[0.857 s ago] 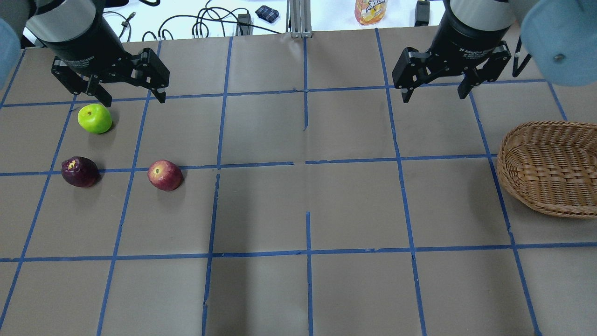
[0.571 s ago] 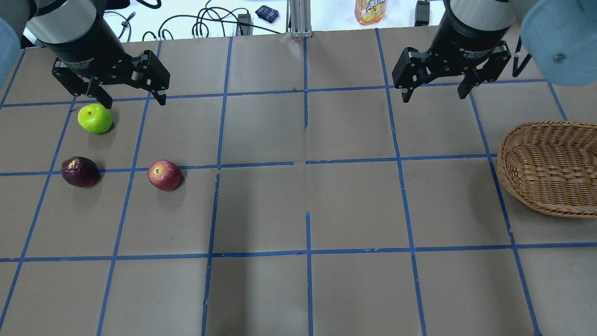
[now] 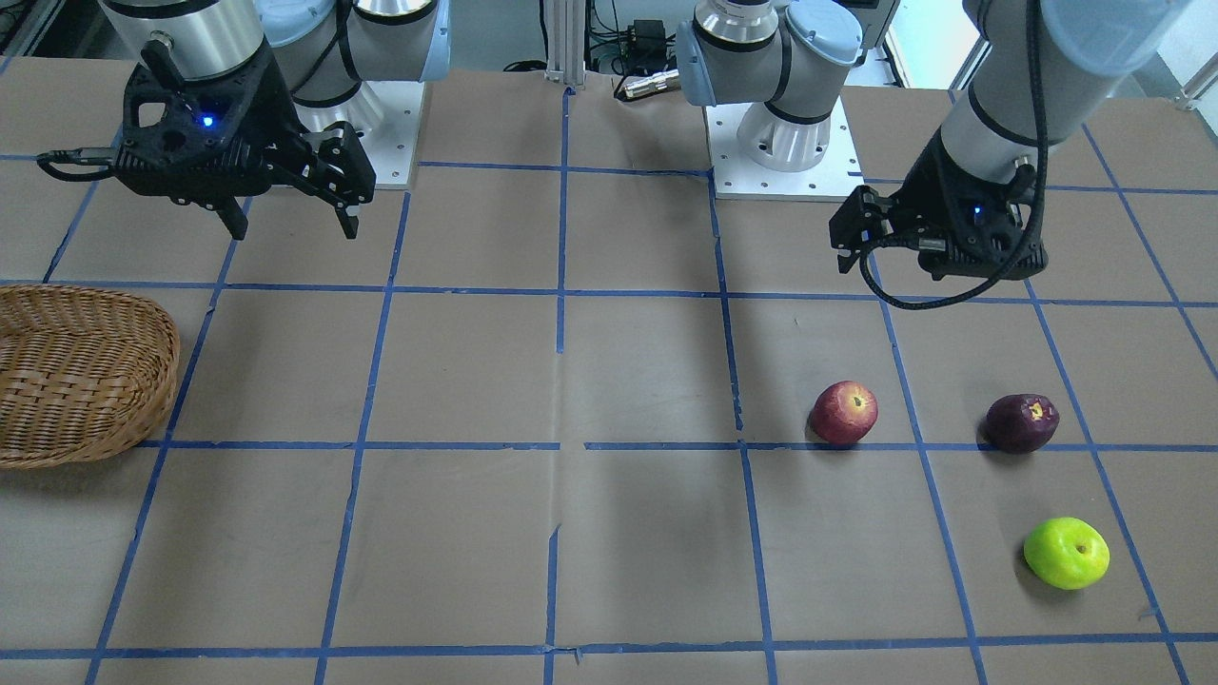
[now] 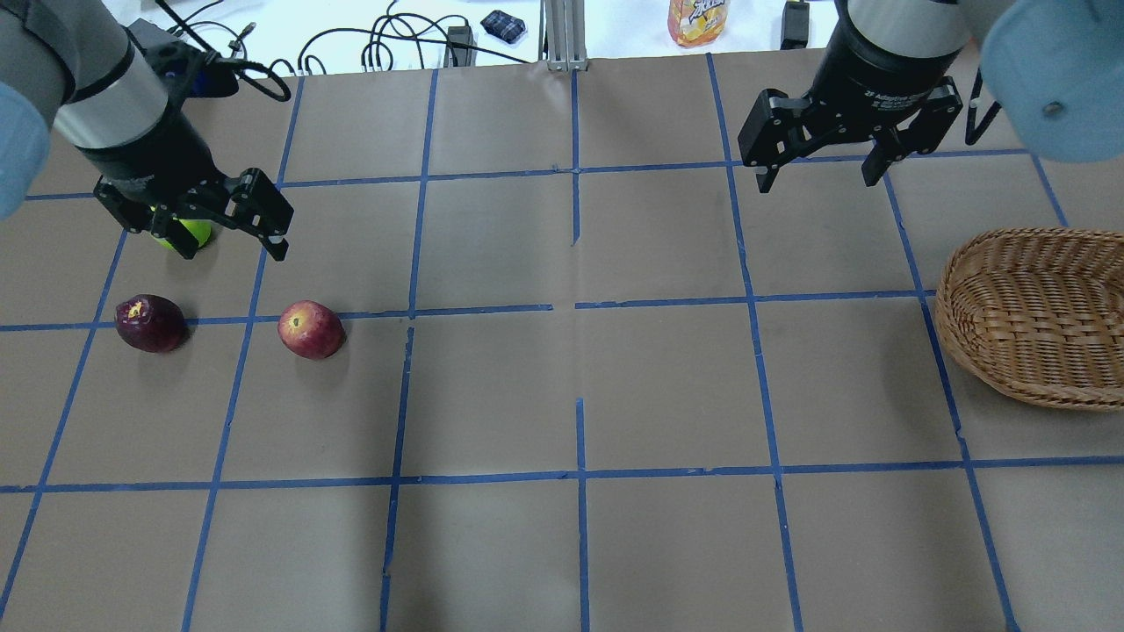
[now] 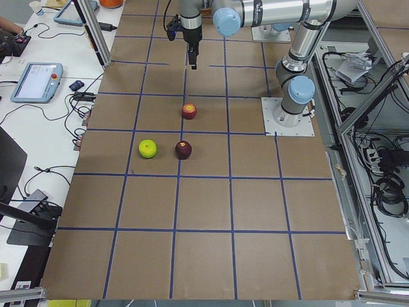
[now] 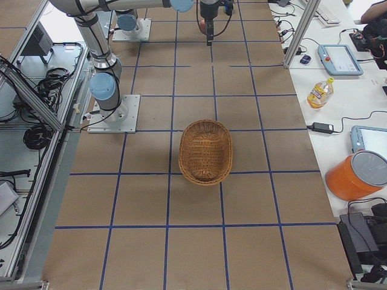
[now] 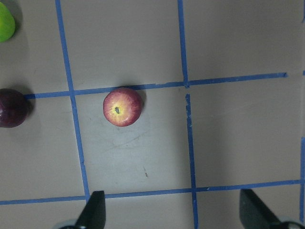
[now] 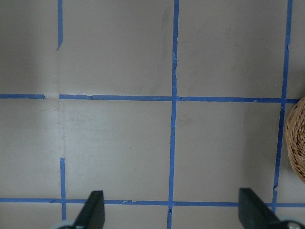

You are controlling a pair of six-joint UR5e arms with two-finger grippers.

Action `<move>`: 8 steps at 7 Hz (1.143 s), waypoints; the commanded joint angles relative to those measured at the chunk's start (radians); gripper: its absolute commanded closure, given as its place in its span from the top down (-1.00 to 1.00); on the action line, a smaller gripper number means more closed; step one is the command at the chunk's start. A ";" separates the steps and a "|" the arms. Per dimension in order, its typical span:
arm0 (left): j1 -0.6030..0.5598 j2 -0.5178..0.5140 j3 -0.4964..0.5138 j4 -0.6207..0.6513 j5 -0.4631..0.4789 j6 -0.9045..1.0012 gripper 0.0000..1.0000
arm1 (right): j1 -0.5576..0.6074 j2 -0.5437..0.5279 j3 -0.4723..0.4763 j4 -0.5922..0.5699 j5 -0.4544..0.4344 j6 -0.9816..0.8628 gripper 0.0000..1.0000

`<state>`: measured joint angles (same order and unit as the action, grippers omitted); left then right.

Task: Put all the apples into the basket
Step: 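Lower the left gripper onto the red apple, then close the left gripper around the red apple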

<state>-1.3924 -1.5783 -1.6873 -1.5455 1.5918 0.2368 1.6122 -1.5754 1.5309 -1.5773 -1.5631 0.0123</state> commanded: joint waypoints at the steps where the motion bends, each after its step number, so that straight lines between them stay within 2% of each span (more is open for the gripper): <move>1: 0.056 -0.049 -0.200 0.248 -0.003 0.010 1.00 | 0.000 0.000 0.000 0.000 0.000 0.000 1.00; 2: 0.058 -0.075 -0.294 0.392 -0.003 0.016 1.00 | 0.000 0.000 0.000 0.000 0.000 0.000 1.00; 3: 0.058 -0.104 -0.328 0.472 -0.006 0.016 1.00 | 0.000 0.000 0.000 0.000 0.000 0.000 1.00; 5: 0.059 -0.137 -0.336 0.545 -0.022 0.045 1.00 | 0.000 0.000 0.000 0.000 0.000 0.000 1.00; 8: 0.061 -0.239 -0.339 0.632 -0.023 0.076 1.00 | 0.000 0.000 0.000 0.000 0.000 0.000 1.00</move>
<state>-1.3327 -1.7765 -2.0220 -0.9616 1.5685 0.3034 1.6122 -1.5754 1.5309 -1.5769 -1.5631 0.0122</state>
